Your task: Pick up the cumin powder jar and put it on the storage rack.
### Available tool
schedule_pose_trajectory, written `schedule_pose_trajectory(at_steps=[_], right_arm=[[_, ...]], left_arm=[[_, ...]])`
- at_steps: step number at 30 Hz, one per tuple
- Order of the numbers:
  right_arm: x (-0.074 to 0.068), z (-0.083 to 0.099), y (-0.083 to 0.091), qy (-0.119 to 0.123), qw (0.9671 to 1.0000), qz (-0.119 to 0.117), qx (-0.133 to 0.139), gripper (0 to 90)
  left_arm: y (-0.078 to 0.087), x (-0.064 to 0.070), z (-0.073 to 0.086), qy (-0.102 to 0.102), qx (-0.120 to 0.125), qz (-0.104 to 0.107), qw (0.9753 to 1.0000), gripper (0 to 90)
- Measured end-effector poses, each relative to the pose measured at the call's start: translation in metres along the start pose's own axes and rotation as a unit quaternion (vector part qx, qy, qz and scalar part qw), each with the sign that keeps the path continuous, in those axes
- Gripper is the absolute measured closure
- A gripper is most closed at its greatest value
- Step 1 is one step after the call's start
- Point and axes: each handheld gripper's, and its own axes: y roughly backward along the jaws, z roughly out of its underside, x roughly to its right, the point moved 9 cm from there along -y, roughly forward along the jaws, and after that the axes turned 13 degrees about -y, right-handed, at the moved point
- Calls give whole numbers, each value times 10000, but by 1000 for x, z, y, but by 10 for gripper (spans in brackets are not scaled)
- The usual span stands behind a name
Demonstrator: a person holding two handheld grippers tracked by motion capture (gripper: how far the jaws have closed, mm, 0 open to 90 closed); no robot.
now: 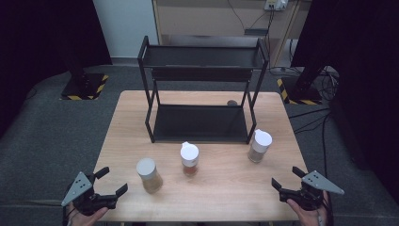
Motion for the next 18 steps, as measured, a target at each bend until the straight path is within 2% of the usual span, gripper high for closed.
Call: schedule_pose_trajectory(at_steps=[7, 15, 18], right_arm=[[0, 0, 0, 1, 10000, 15, -7, 63], [0, 0, 0, -20, 10000, 20, -2, 63], [0, 0, 0, -15, 10000, 27, -2, 63]], left_arm=[[10, -5, -15, -27, -24, 73, 10000, 12], [14, -9, -31, 39, 17, 200, 9998, 10], [15, -8, -37, -15, 4, 244, 9997, 7]])
